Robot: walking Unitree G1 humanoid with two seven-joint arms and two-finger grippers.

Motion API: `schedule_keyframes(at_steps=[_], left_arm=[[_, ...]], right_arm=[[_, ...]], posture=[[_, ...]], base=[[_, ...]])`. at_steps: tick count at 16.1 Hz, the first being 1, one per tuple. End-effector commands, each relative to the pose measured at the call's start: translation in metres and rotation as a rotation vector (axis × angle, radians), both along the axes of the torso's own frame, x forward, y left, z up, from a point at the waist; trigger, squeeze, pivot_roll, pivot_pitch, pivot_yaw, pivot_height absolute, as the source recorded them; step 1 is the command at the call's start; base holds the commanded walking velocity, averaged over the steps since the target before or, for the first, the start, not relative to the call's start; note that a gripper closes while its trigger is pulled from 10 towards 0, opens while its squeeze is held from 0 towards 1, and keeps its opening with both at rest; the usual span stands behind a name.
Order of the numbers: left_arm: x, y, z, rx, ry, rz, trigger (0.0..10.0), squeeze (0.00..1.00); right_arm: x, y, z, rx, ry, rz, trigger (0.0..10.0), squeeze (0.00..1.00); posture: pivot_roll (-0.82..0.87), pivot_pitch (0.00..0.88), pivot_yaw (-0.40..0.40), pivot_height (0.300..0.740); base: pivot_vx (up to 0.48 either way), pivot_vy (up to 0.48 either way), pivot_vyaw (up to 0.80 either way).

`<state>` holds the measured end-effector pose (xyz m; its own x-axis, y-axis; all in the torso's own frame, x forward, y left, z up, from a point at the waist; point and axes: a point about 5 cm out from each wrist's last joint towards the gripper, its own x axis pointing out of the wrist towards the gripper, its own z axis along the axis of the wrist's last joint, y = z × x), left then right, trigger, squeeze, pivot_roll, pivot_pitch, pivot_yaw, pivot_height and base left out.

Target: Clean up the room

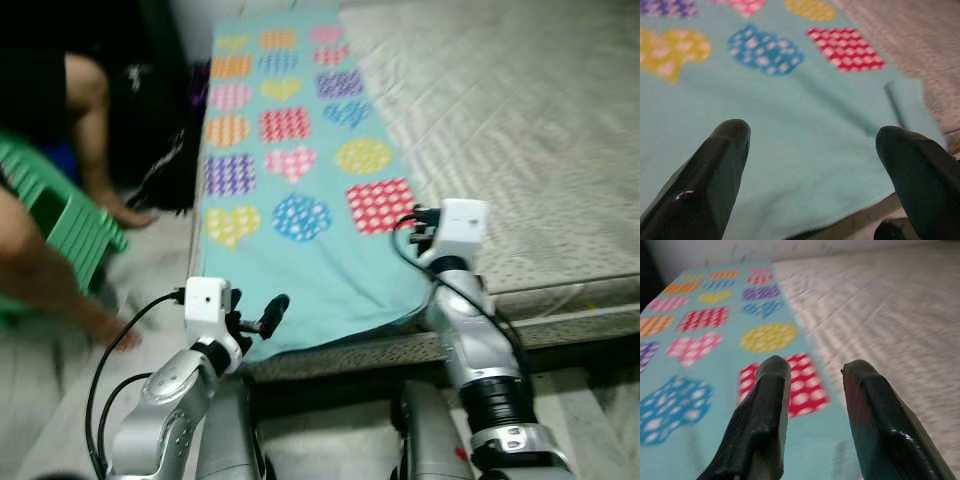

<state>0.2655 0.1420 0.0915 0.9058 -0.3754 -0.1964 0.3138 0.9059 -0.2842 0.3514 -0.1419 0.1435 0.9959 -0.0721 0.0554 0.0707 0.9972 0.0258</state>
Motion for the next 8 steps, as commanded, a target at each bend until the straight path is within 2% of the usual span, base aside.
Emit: schedule_keyframes(at_steps=[1,5,8], left_arm=[[0.004,0.004,0.002,0.012,-0.021,0.001,10.0,0.0],[0.011,0.006,0.005,0.011,-0.048,0.015,10.0,0.0],[0.019,0.012,0.008,-0.001,-0.074,0.084,10.0,0.0]], right_arm=[[0.001,-0.002,0.007,0.015,-0.024,-0.002,10.0,0.0],[0.001,-0.01,0.014,0.007,-0.045,-0.009,10.0,0.0],[-0.003,-0.019,0.015,-0.018,-0.048,-0.006,10.0,0.0]], posture=[[-0.1,0.008,0.085,0.592],[-0.11,0.0,0.079,0.63],[-0.11,0.0,0.067,0.663]], base=[[0.0,0.0,-0.44],[0.0,0.0,-0.44],[0.0,0.0,-0.45]])
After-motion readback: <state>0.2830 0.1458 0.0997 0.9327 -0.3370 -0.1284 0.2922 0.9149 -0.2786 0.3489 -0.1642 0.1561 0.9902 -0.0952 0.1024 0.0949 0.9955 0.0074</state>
